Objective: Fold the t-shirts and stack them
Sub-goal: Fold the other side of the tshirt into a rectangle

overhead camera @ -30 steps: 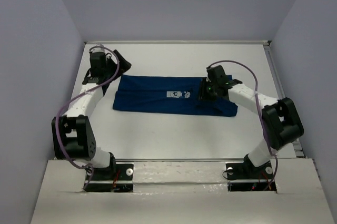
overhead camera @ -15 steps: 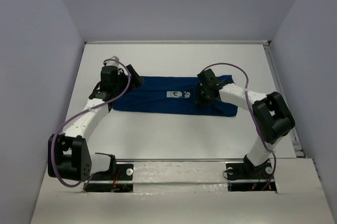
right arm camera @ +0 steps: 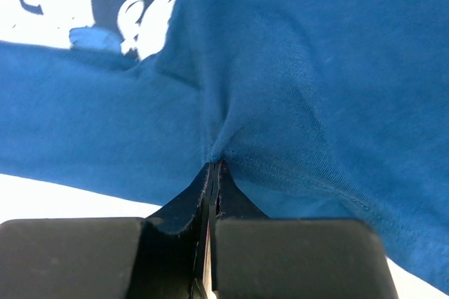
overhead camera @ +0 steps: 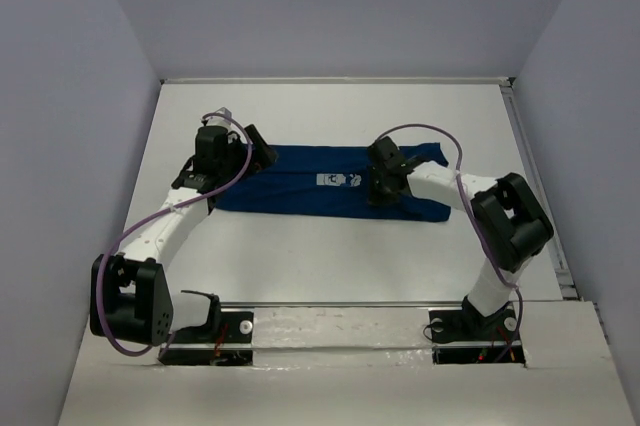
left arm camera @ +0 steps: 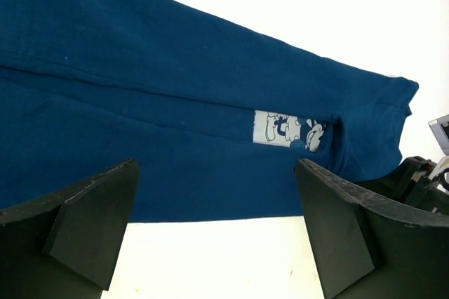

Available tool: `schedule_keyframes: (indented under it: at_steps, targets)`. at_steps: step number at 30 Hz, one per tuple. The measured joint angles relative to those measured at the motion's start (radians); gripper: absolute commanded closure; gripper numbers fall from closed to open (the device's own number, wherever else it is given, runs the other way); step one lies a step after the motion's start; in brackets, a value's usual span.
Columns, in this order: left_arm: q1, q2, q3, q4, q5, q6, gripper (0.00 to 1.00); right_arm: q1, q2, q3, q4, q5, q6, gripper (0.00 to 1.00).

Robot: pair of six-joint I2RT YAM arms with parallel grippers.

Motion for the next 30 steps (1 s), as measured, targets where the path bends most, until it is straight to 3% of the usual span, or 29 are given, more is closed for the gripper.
schedule_keyframes:
  at_steps: [4,6,7,9,10,11,13,15,18,19,25,30]
  targets:
    - [-0.005,0.000,0.000,0.000,0.002,0.000,0.06,0.041,-0.010,0.003,-0.023,0.000,0.019,1.00]
    - [-0.006,0.003,0.000,0.001,0.005,0.000,0.06,0.059,-0.021,0.003,-0.037,-0.001,0.034,0.95]
    - [-0.006,0.004,0.000,0.002,0.007,0.000,0.06,0.068,-0.026,0.003,-0.045,-0.003,0.039,0.90]
    - [-0.006,0.009,0.000,0.004,0.013,-0.001,0.06,0.076,-0.031,0.003,-0.055,-0.010,0.055,0.57]
    - [-0.009,0.012,0.000,0.005,0.014,-0.001,0.06,0.077,-0.031,0.003,-0.057,-0.016,0.061,0.56]
    - [-0.009,0.013,0.000,0.005,0.016,-0.001,0.06,0.077,-0.031,0.003,-0.060,-0.020,0.071,0.40]
    - [-0.013,0.022,0.000,0.005,0.024,-0.001,0.06,0.077,-0.031,0.004,-0.070,-0.030,0.072,0.37]
    - [-0.016,0.026,0.000,0.005,0.027,0.000,0.06,0.077,-0.031,0.005,-0.082,-0.029,0.077,0.39]
    - [-0.033,0.033,0.000,0.006,0.028,0.000,0.06,0.072,-0.043,0.008,-0.106,-0.024,0.067,0.54]
    - [-0.043,0.037,0.000,0.007,0.029,0.000,0.06,0.068,-0.058,0.008,-0.113,-0.027,0.064,0.64]
    - [-0.072,0.114,0.008,0.022,0.027,0.023,0.05,-0.031,-0.229,0.008,-0.133,-0.066,0.035,0.97]
    - [-0.072,0.267,0.058,0.030,0.003,0.058,0.05,-0.186,-0.269,-0.023,-0.034,-0.124,0.017,1.00]
